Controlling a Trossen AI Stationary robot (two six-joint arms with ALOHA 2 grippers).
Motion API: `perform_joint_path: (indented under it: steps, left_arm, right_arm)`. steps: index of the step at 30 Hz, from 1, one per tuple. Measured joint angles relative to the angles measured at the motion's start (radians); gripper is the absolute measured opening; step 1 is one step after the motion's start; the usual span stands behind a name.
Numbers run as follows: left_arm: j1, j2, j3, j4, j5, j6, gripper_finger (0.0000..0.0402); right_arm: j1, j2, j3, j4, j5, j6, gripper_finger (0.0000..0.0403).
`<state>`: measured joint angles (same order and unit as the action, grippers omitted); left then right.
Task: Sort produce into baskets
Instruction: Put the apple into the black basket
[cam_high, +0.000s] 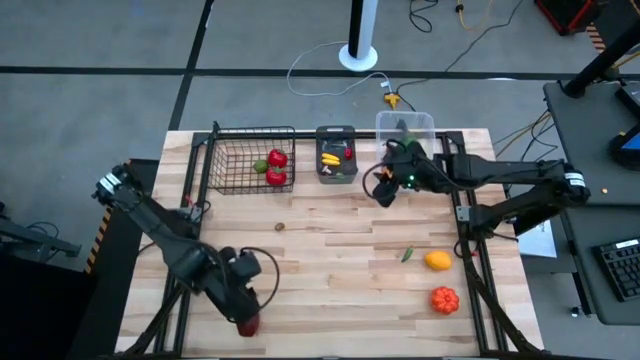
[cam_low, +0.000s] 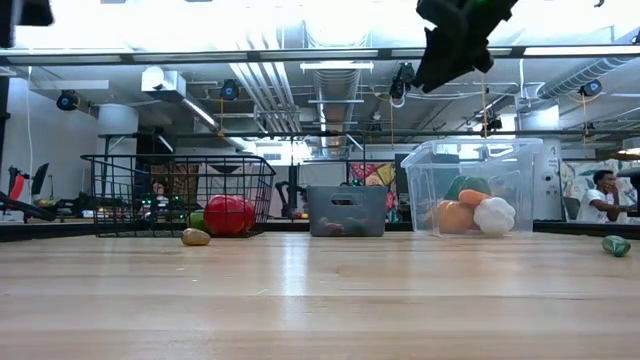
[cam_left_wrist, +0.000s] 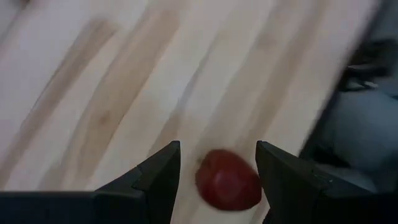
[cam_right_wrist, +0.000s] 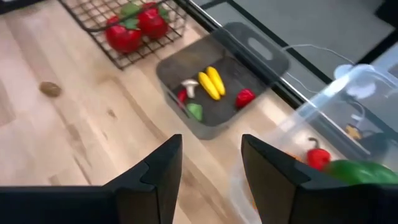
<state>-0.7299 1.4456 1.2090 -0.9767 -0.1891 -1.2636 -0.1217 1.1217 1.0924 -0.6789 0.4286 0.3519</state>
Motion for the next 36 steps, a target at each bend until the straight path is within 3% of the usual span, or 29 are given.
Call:
perform_joint_path:
  steps: [4, 10, 14, 23, 28, 36]
  left_arm:
    - [-0.013, 0.093, 0.125, -0.165, 0.039, -0.276, 0.0191]
    - [-0.088, 0.203, 0.259, -0.211, 0.044, -0.617, 0.0193]
    - [-0.119, 0.295, 0.333, -0.274, 0.042, -0.767, 0.0205]
    - [-0.133, 0.488, 0.506, -0.354, 0.15, -0.848, 0.0279]
    - [-0.155, 0.562, 0.592, -0.411, 0.15, -0.904, 0.0317]
    - [-0.171, 0.608, 0.595, -0.439, 0.137, -0.98, 0.0334]
  right_arm:
    - [0.025, 0.0, 0.0, 0.017, 0.0, -0.001, 0.0155]
    - [0.048, 0.015, 0.0, 0.015, 0.0, -0.039, 0.0159]
    - [0.061, 0.027, -0.002, 0.014, -0.001, -0.077, 0.0158]
    - [0.1, 0.028, -0.002, 0.01, -0.013, -0.09, 0.0164]
    - [0.123, 0.028, -0.002, 0.007, -0.013, -0.102, 0.0168]
    - [0.14, 0.028, -0.002, 0.003, -0.019, -0.127, 0.0169]
